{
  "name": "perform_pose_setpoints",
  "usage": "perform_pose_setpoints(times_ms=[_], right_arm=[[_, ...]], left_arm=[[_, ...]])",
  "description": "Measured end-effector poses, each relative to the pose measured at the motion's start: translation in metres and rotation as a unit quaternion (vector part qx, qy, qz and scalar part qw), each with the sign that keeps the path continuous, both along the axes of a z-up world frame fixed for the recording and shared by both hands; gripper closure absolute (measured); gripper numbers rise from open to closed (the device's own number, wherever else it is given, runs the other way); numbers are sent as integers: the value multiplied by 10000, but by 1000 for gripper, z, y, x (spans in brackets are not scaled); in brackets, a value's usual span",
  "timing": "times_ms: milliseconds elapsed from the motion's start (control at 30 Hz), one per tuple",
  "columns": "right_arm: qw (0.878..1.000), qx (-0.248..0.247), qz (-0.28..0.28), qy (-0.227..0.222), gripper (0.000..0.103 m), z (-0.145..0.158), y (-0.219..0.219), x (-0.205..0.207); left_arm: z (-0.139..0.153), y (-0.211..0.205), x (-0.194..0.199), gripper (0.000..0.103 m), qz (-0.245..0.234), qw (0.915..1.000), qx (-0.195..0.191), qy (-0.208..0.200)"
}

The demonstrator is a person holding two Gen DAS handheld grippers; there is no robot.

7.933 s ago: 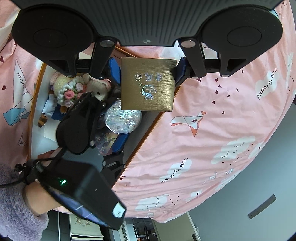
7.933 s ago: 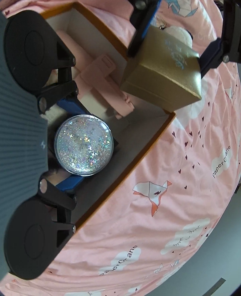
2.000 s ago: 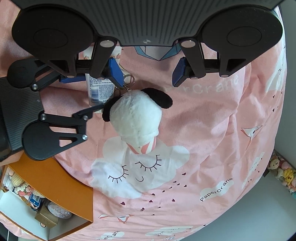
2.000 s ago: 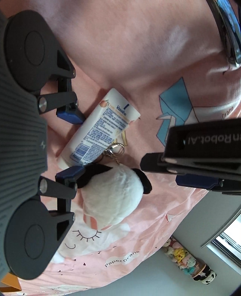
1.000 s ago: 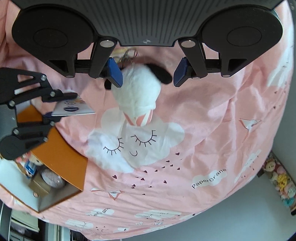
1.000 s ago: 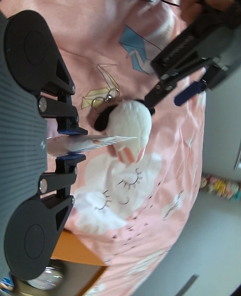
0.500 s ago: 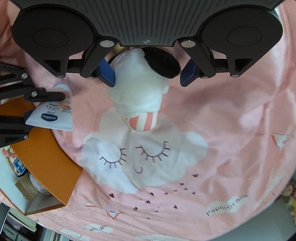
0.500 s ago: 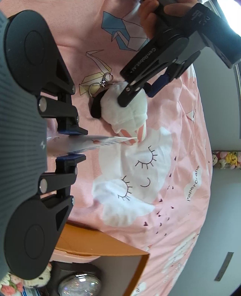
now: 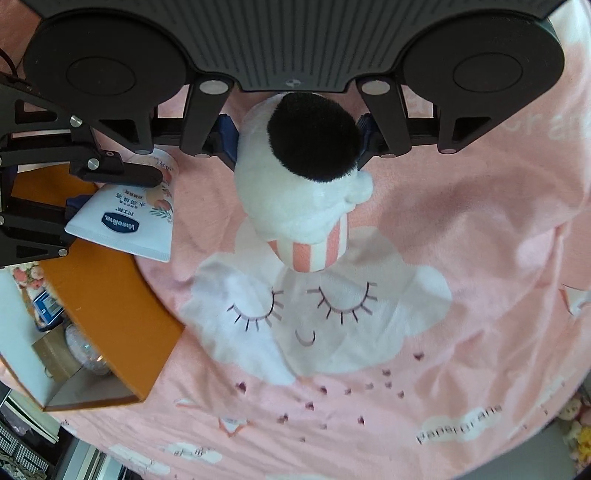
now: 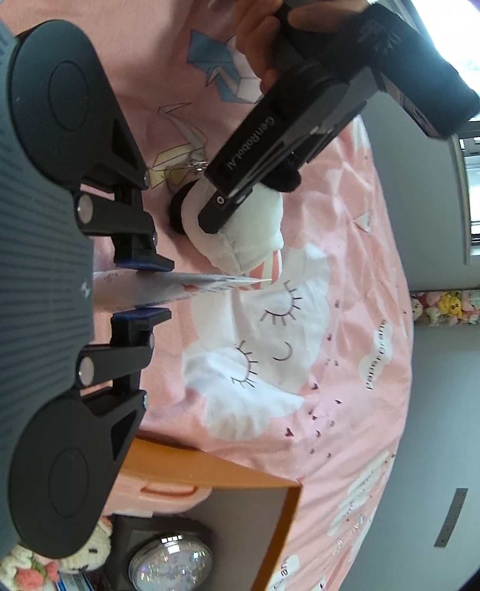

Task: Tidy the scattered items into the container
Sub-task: 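Carry the panda plush over the shoebox while the right tool carries the card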

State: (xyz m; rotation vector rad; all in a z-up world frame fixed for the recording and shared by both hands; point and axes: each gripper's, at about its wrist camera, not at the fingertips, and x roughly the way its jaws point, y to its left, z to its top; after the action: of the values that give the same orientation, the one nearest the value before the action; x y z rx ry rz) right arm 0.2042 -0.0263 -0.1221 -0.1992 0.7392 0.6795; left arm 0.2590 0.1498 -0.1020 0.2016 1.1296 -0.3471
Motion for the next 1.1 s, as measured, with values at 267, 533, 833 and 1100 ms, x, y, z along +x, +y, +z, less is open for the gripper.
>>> perform_pose_setpoints(times_ms=[267, 533, 833, 1100], right_arm=[[9978, 472, -216, -417, 81, 45, -25, -19], [9874, 1058, -857, -803, 81, 103, -85, -42], [9594, 944, -2238, -1437, 81, 145, -192, -75], [9326, 776, -3188, -1505, 81, 153, -272, -86]], left_arm=[[63, -13, -43, 36, 253, 9969, -240, -705], [126, -56, -79, 36, 265, 9849, -710, -1559], [152, -135, -90, 35, -164, 9662, -1486, -2102], [136, -213, -76, 36, -300, 9478, -2443, -2027]])
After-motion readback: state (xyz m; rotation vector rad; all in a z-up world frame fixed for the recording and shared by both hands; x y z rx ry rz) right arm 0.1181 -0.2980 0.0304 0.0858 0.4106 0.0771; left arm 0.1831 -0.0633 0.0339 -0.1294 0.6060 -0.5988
